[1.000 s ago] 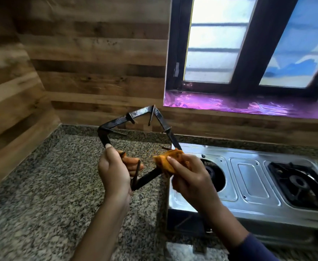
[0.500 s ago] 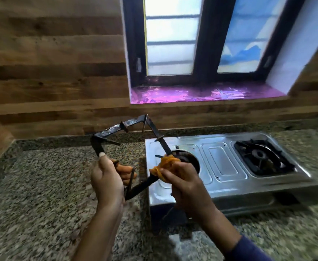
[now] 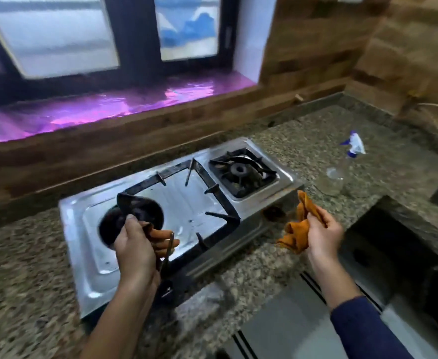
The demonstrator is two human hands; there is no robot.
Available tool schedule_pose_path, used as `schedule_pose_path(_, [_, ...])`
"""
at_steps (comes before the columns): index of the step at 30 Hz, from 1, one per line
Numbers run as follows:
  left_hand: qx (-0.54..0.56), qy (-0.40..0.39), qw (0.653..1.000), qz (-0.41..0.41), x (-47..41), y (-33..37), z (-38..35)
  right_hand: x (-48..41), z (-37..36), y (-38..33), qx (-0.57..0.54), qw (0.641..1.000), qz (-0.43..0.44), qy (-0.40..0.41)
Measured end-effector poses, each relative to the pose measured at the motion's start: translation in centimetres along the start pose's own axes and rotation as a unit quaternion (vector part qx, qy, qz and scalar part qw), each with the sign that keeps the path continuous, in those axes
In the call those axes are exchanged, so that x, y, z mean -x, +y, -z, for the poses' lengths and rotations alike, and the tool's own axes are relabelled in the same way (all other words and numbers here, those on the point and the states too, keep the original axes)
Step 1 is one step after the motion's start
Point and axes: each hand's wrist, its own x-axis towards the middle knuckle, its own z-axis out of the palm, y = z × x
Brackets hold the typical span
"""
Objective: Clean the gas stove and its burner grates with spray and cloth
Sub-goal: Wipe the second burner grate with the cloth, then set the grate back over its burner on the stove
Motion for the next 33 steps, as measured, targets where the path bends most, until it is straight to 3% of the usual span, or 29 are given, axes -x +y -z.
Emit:
schedule_pose_path(3, [-0.026,-0.043,0.999,0.020,0.0,-1.9,-4.9,-4.9,1.8,1.2,-0.007,0.997,-0.025,0.070])
schedule_pose_path(7, [-0.055,-0.070,0.996,0.027,0.3,-3.6,-9.9,-12.2,2.5,4.9,0.094,0.990,-0.033,0.099])
schedule_pose_path(10, [-0.074,-0.086,0.993,0.037,0.7,-4.9,-12.0,-16.9,2.7,8.4,0.205,0.977,-0.033,0.043])
schedule_pose_path(15, [-0.099,-0.091,0.989,0.066,1.1,-6.2,-12.6,-20.5,2.5,12.0,0.359,0.925,-0.051,-0.112])
schedule_pose_path(18, [-0.099,-0.075,0.989,0.081,1.2,-6.1,-11.7,-20.1,2.4,11.4,0.397,0.909,-0.051,-0.119])
schedule_pose_path(20, [-0.092,-0.067,0.990,0.088,1.2,-6.0,-11.0,-17.7,1.8,8.8,0.377,0.924,-0.008,-0.065])
schedule_pose_path(22, [-0.089,-0.054,0.991,0.089,1.1,-5.7,-10.1,-13.3,0.7,5.3,0.287,0.953,0.090,-0.027])
schedule_pose_path(25, [-0.069,-0.035,0.993,0.086,1.1,-4.8,-7.8,-4.3,-2.0,0.2,0.133,0.966,0.153,-0.158])
schedule_pose_path(28, [-0.044,-0.012,0.996,0.073,1.0,-3.5,-4.9,2.3,-4.6,-1.3,0.138,0.899,0.235,-0.343])
schedule_pose_path(33, [-0.017,0.056,0.997,0.044,0.1,-1.7,1.9,7.9,-8.6,-1.8,0.185,0.794,0.369,-0.446])
